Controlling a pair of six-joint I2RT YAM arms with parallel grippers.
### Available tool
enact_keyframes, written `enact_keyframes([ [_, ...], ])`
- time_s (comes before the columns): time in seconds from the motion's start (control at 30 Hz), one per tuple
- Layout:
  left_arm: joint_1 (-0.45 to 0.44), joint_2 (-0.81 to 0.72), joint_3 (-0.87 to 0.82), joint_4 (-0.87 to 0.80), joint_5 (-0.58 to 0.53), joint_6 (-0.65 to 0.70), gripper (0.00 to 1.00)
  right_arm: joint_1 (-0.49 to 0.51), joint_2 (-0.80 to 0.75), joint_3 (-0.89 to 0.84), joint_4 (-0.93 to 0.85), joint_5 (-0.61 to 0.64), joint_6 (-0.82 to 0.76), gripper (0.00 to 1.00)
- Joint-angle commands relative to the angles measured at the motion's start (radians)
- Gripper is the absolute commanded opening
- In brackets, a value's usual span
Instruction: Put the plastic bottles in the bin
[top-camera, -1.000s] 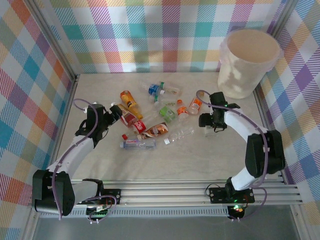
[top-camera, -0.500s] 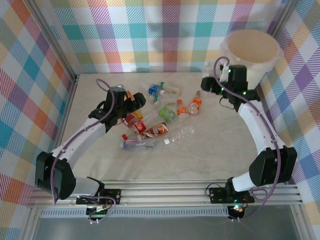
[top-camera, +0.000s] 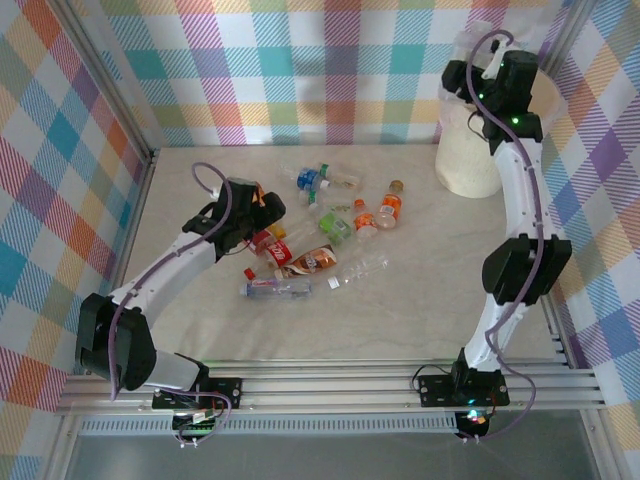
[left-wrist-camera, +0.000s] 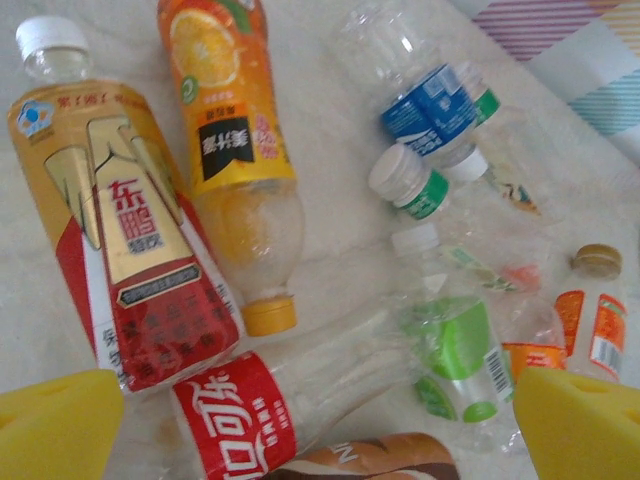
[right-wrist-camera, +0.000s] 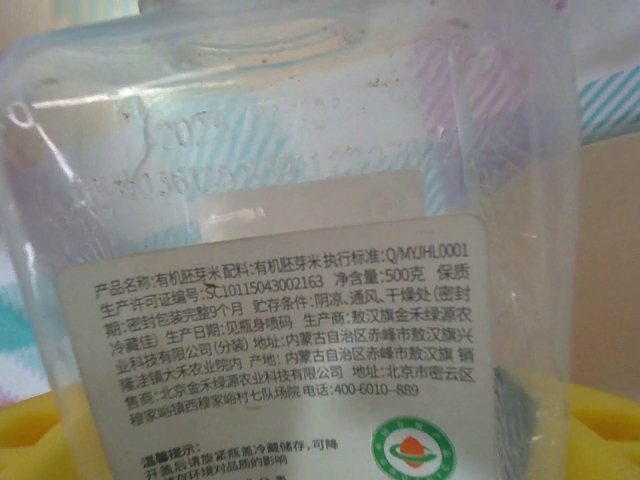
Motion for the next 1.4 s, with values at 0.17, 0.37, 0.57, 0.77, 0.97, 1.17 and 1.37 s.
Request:
enact_keyframes([
  [0.17, -0.001, -0.019, -0.052, 0.147, 0.071, 0.012, 1.0, -0.017, 0.157, 0.214, 0.017, 0.285, 0.043, 0.64],
  [0.37, 0.0, -0.002, -0.048, 0.15, 0.072, 0.016, 1.0, -0.017, 0.243, 0.284, -0.068, 0.34, 0.006, 0.65],
  [0.57, -0.001, -0.003, -0.052, 0.148, 0.093, 0.047, 1.0, -0.028, 0.321, 0.381, -0.204, 0.325, -0.043, 0.67],
  [0.77, -0.001, -0.022, -0.08, 0.179, 0.114, 0.063, 1.0, -0.055, 0.358, 0.45, -0.343, 0.161, -0.091, 0.67],
  [0.97, -0.002, -0.064, -0.106, 0.186, 0.073, 0.062, 1.0, -0.062, 0.282, 0.401, -0.474, 0.086, -0.127, 0.68],
  [1.17, -0.002, -0.07, -0.103, 0.195, 0.101, 0.082, 1.0, -0.061, 0.18, 0.263, -0.492, 0.034, -0.105, 0.67],
  [1.37, -0.002, -0.082, -0.105, 0.204, 0.121, 0.091, 1.0, -0.06, 0.143, 0.212, -0.495, -0.028, -0.086, 0.69],
])
